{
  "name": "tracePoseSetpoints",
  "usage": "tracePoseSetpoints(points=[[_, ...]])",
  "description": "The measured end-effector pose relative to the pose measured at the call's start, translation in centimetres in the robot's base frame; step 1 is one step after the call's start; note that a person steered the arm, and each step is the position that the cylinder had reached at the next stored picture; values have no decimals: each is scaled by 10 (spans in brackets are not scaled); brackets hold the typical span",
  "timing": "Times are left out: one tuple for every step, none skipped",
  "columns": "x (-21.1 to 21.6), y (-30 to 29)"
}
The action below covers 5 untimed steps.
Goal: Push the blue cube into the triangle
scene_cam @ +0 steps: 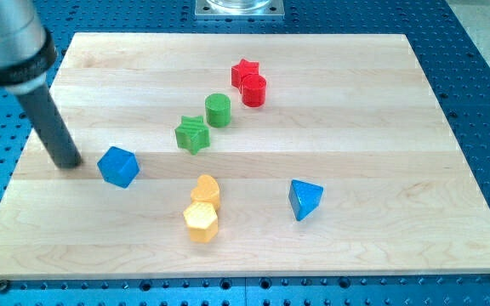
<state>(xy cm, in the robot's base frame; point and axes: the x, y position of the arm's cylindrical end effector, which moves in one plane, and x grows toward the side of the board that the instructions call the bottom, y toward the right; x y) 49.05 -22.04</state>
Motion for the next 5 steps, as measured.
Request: tracePoseSetpoints(points=[[1, 23], [0, 125], [0, 229], [-37, 221], [-7, 265]])
